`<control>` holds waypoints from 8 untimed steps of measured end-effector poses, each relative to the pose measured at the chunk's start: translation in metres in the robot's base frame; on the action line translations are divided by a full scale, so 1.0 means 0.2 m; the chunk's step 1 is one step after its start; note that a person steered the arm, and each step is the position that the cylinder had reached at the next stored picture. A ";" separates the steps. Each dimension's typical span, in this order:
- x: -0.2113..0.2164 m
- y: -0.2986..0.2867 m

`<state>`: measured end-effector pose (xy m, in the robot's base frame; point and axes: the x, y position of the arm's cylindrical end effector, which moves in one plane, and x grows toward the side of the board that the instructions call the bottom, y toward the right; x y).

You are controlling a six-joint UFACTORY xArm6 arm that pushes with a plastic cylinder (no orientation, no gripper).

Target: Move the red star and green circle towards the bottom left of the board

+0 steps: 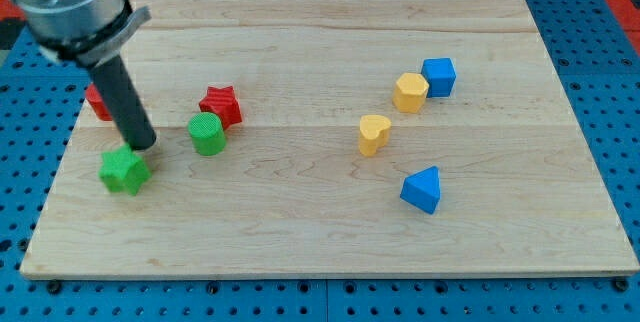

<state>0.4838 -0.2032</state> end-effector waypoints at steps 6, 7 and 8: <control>-0.53 0.66; -0.38 0.66; -0.42 0.56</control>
<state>0.3992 -0.0915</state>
